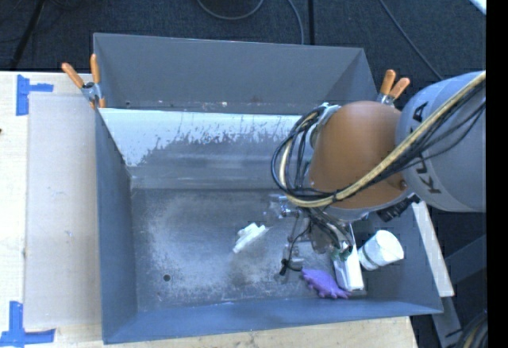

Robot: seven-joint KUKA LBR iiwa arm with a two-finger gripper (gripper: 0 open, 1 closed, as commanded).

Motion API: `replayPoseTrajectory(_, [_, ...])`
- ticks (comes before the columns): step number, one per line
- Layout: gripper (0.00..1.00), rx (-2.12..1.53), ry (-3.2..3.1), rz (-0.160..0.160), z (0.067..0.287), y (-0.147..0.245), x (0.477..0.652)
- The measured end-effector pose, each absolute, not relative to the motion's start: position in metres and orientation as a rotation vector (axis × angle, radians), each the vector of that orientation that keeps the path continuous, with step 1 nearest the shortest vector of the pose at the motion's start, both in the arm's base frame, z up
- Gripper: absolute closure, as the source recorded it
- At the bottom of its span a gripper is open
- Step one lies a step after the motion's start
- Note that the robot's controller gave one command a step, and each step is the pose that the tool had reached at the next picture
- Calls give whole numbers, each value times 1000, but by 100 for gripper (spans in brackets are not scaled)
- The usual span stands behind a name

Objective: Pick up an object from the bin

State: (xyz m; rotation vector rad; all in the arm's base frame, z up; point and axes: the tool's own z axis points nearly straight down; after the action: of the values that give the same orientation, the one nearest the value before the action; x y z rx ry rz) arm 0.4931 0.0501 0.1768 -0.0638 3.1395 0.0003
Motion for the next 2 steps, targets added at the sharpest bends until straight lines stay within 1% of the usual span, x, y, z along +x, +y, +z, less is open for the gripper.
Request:
replayPoseTrajectory(1, [0,-133,3145,3,142,60,517])
replayPoseTrajectory(2, [0,-181,3136,1,116,45,530])
